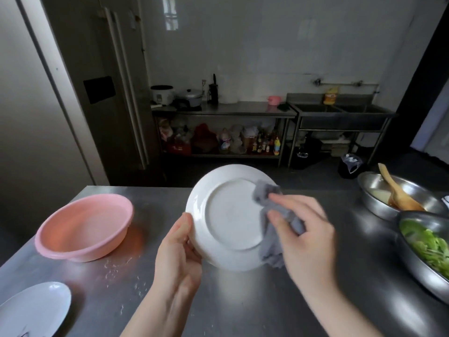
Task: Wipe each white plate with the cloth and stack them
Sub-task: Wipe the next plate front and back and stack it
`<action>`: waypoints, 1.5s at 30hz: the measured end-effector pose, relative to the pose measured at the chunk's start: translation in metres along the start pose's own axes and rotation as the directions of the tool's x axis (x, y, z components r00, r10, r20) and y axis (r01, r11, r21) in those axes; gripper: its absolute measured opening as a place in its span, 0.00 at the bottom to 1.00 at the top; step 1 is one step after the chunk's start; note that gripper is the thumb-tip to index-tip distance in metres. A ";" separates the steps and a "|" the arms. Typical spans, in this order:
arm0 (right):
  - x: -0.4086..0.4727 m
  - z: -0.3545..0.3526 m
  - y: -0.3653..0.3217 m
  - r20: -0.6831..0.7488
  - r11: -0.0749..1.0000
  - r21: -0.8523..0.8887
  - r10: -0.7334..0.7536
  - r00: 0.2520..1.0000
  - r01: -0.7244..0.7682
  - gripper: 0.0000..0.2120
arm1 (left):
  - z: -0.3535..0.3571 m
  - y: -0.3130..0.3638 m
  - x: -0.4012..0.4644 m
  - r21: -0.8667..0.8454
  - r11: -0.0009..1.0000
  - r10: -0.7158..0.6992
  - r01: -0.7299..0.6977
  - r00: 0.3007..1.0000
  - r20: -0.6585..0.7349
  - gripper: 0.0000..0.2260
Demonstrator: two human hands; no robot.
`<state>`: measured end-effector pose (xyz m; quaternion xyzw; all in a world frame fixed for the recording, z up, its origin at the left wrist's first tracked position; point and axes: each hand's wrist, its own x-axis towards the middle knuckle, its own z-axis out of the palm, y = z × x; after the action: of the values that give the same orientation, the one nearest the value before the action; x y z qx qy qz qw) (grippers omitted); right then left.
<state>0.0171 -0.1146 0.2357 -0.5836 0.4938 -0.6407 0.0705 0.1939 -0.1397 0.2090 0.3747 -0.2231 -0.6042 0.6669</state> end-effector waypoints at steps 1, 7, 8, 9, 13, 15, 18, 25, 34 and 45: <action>0.005 -0.008 0.007 -0.021 0.999 -0.010 0.043 0.999 -0.043 0.12 | -0.005 0.002 0.002 0.020 1.000 0.003 -0.003 1.000 0.006 0.16; -0.020 -0.021 0.050 0.060 0.961 -0.101 0.263 0.963 -0.256 0.13 | -0.021 -0.004 0.020 0.397 0.868 0.305 -0.299 0.951 0.049 0.07; -0.025 -0.021 0.055 0.066 0.956 -0.096 0.284 0.957 -0.277 0.12 | -0.017 -0.006 0.024 0.491 0.773 0.381 -0.403 0.913 0.148 0.05; -0.028 -0.020 0.058 0.074 0.952 -0.091 0.300 0.951 -0.293 0.12 | -0.013 -0.007 0.028 0.581 0.631 0.442 -0.514 0.854 0.275 0.04; -0.032 -0.026 0.067 0.069 0.946 -0.091 0.316 0.946 -0.310 0.13 | 0.008 -0.009 0.055 0.564 -0.169 0.452 -0.808 0.444 0.773 0.10; -0.033 -0.031 0.071 0.045 0.949 -0.091 0.308 0.950 -0.303 0.14 | 0.017 -0.013 0.072 0.444 -0.296 0.385 -0.846 0.319 0.866 0.12; -0.039 -0.042 0.081 0.006 0.941 -0.093 0.326 0.945 -0.324 0.16 | 0.023 -0.029 0.094 0.374 -0.354 0.364 -0.857 0.242 0.899 0.11; -0.051 -0.068 0.106 -0.060 0.902 -0.147 0.401 0.914 -0.405 0.16 | 0.025 -0.076 0.125 0.319 -0.361 0.382 -0.876 0.172 0.908 0.10; -0.054 -0.064 0.121 -0.053 0.894 -0.149 0.419 0.906 -0.422 0.16 | 0.003 -0.107 0.134 0.243 -0.264 0.178 -0.933 0.201 0.963 0.09; -0.051 -0.055 0.129 -0.026 0.895 -0.142 0.423 0.906 -0.422 0.18 | 0.015 -0.132 0.141 0.465 -0.015 -0.011 -0.885 0.466 0.885 0.07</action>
<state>-0.0750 -0.1149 0.1185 -0.4680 0.6535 -0.5711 0.1668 0.1224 -0.2793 0.0949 0.3296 -0.8842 -0.1193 0.3088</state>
